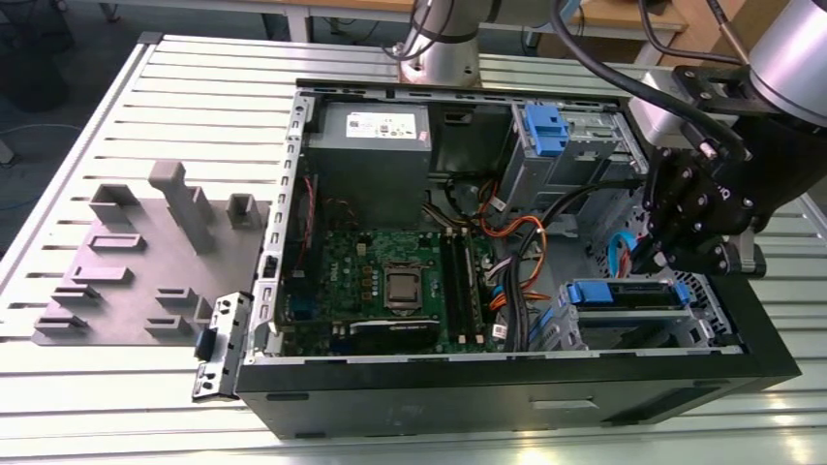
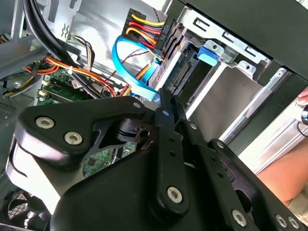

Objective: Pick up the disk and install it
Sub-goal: 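Insert the first disk wire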

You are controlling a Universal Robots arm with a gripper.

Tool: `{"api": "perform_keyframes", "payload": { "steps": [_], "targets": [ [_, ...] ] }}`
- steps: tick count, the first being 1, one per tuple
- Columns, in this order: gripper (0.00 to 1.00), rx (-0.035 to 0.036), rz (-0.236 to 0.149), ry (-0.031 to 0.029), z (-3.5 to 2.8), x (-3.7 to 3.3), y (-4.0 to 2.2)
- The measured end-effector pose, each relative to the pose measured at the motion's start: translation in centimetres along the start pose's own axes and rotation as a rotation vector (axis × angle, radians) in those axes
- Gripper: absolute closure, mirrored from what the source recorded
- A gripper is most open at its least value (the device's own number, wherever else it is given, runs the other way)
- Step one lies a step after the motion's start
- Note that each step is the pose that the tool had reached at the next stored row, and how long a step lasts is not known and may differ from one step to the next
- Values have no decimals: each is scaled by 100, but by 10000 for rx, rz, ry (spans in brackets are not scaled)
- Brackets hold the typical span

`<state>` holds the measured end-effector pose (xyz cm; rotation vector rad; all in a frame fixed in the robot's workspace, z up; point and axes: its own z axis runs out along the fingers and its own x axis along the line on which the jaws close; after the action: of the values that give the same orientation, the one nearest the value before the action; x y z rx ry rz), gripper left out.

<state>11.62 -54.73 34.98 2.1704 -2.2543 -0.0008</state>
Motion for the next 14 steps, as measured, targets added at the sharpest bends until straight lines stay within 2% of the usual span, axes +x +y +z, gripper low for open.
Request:
{"api": "perform_keyframes", "payload": {
  "steps": [6,14],
  "targets": [
    [84,0,0,0,14,9,0],
    [84,0,0,-1,26,56,-2]
  ]
}}
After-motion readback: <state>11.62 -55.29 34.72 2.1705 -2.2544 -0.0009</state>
